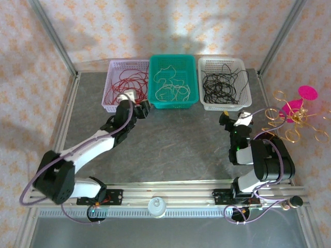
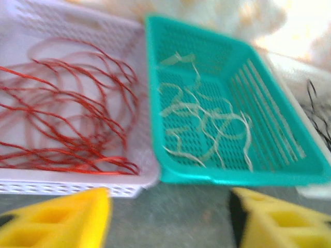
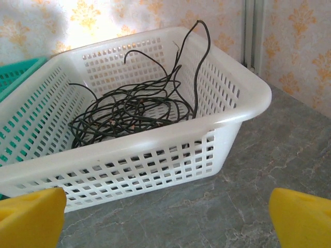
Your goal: Untangle the cables
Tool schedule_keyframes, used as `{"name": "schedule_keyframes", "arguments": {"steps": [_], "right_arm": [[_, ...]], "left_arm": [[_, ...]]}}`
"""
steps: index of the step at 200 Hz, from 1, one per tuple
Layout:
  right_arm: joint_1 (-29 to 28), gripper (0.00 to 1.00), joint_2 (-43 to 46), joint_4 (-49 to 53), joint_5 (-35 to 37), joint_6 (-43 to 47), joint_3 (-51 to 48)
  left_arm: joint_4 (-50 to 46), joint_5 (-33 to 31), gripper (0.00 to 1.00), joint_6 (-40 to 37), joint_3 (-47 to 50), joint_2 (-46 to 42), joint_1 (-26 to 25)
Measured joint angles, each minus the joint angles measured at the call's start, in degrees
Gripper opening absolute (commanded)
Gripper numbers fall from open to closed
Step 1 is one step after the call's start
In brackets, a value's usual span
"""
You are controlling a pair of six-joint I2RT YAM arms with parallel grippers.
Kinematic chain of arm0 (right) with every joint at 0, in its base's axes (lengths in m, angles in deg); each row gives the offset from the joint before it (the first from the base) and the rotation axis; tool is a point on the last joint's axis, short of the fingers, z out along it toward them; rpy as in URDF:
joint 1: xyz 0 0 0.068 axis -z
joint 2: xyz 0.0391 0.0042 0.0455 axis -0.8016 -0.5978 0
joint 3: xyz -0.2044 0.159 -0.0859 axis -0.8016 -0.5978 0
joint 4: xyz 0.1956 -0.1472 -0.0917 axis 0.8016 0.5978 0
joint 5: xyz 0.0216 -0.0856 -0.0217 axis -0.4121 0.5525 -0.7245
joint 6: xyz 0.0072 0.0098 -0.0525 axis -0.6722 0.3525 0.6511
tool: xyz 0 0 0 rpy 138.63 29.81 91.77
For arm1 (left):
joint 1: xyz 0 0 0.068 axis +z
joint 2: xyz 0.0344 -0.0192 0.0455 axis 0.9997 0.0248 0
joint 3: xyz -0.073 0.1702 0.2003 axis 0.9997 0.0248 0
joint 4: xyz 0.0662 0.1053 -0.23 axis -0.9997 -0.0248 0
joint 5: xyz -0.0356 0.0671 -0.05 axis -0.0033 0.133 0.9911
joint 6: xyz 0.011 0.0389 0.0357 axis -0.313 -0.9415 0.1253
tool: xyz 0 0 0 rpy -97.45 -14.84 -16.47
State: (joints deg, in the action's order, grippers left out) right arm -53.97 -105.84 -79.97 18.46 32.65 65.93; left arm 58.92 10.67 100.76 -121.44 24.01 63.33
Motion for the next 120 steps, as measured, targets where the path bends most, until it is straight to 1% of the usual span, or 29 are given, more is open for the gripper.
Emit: {"name": "schedule_keyframes", "arguments": {"steps": [11, 22, 42, 54, 68, 95, 120], "right_arm": [[-0.31, 1.00, 0.00, 0.02, 0.31, 0.00, 0.00], [-0.39, 1.00, 0.00, 0.02, 0.50, 0.00, 0.00], [-0.39, 1.00, 0.00, 0.02, 0.85, 0.00, 0.00], [-0.39, 1.00, 0.00, 0.02, 0.90, 0.00, 0.00], [-0.39, 1.00, 0.00, 0.02, 0.90, 0.00, 0.00], [-0.39, 1.00, 0.00, 0.02, 0.92, 0.00, 0.00], [-0.39, 1.00, 0.00, 0.02, 0.90, 0.00, 0.00]], "left_arm": [[2.75, -4.24, 0.87, -1.49, 3.80, -3.23, 1.75], [6.49, -8.57, 0.88, -3.98, 9.11, -6.05, 4.11], [11.76, -12.90, 0.89, -8.09, 18.71, -8.46, 8.81], [11.78, -13.18, 0.89, -9.79, 21.51, -8.35, 12.28], [12.26, -13.66, 0.89, -12.39, 22.18, -8.22, 15.61], [14.82, -13.97, 0.91, -17.49, 22.36, -8.57, 18.60], [19.45, -11.21, 0.93, -20.26, 25.92, -10.60, 23.56]]}}
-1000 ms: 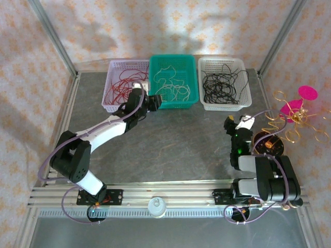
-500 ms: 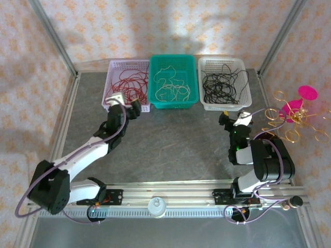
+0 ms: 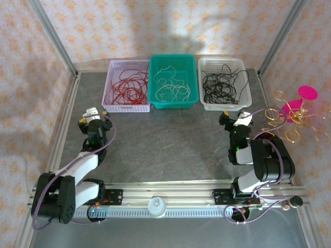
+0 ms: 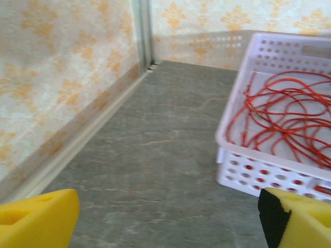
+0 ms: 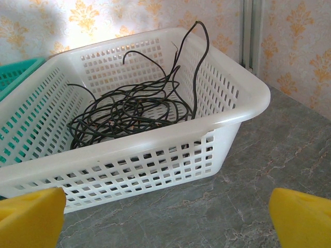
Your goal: Untangle the cables
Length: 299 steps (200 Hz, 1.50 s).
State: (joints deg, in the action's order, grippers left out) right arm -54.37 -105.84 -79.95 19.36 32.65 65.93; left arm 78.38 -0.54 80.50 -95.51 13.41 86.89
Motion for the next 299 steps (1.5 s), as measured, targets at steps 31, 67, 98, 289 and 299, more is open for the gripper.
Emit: {"name": "schedule_keyframes", "arguments": {"steps": [31, 67, 98, 289, 299], "right_arm": [[0.00, 1.00, 0.00, 0.00, 0.00, 0.00, 0.00], [0.00, 1.00, 0.00, 0.00, 0.02, 0.00, 0.00], [0.00, 0.99, 0.00, 0.02, 0.02, 0.00, 0.00], [0.00, 1.00, 0.00, 0.02, 0.00, 0.00, 0.00], [0.00, 1.00, 0.00, 0.02, 0.02, 0.00, 0.00]], "left_arm": [[7.34, 6.93, 0.94, -1.46, 4.90, 1.36, 2.95], [19.17, 13.86, 0.95, -1.22, 7.30, 8.92, 2.99], [28.65, 16.20, 0.96, -0.15, 8.66, 12.33, 2.99], [40.50, 30.01, 0.99, -1.44, 5.73, 25.03, 5.20], [40.50, 29.81, 0.99, -1.44, 5.73, 25.03, 5.18]]}}
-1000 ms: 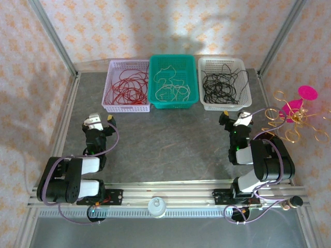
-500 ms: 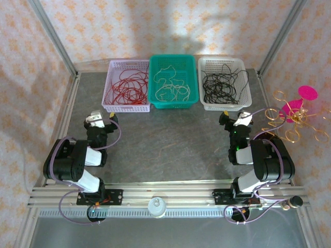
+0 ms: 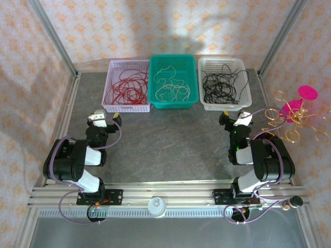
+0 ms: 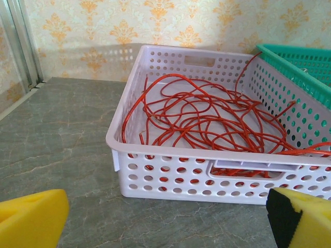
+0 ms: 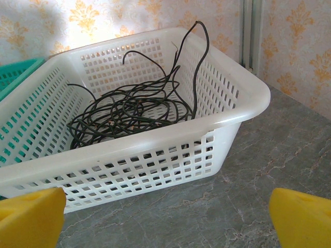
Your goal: Untangle the cables
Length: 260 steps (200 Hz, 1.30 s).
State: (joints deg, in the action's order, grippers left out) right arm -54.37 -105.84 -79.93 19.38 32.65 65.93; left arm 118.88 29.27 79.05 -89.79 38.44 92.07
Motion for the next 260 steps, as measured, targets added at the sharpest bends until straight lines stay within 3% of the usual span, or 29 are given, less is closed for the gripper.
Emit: {"name": "schedule_keyframes", "arguments": {"steps": [260], "right_arm": [[0.00, 1.00, -0.13, 0.48, -0.02, 0.00, 0.48]], "left_arm": [[-0.13, -5.66, 0.99, 0.20, -0.11, 0.00, -0.13]]}}
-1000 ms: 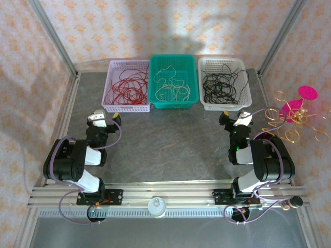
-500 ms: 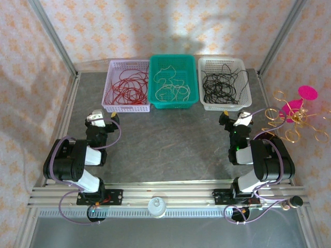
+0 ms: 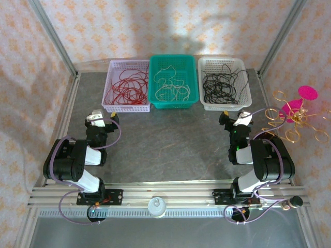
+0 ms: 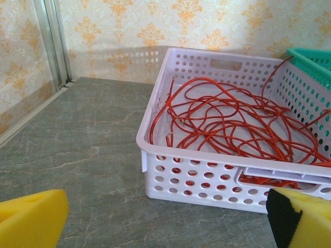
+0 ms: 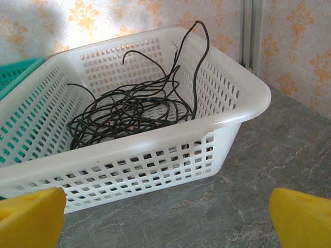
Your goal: Untangle the cables
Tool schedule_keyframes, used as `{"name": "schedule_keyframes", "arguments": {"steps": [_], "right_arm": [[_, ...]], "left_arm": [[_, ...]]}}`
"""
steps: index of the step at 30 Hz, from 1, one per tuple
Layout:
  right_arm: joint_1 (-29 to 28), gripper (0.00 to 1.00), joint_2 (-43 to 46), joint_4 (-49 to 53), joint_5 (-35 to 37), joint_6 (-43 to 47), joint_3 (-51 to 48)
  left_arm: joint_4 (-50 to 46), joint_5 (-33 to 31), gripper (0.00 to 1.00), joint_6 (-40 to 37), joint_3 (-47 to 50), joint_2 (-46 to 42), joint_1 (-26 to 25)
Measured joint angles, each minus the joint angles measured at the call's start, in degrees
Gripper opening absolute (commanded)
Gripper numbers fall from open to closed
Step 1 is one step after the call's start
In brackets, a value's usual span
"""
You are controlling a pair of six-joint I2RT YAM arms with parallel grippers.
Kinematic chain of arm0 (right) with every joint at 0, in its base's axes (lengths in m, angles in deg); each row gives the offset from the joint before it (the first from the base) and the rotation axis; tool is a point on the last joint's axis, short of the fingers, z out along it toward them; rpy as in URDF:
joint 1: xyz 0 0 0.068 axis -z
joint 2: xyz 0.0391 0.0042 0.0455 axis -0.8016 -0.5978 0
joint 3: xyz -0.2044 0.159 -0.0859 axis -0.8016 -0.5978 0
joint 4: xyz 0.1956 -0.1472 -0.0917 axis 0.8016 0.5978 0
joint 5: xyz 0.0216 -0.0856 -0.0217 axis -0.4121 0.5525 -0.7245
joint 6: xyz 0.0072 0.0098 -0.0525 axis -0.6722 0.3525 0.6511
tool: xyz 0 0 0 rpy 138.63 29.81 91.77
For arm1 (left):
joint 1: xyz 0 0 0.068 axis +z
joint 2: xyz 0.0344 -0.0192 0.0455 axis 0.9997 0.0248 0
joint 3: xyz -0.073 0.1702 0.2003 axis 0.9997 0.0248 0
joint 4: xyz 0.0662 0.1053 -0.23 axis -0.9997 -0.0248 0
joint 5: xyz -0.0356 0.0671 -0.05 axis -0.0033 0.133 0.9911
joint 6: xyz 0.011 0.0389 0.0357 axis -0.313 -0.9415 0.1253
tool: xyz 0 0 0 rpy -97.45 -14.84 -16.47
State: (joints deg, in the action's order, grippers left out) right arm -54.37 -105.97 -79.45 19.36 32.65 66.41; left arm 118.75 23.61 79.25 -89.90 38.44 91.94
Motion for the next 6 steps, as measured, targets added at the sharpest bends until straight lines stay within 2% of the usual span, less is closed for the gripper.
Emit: {"name": "schedule_keyframes", "arguments": {"steps": [6], "right_arm": [[-0.04, 0.99, -0.09, 0.22, 0.00, 0.00, 0.50]], "left_arm": [[0.02, 0.00, 0.99, -0.02, 0.00, 0.00, 0.00]]}}
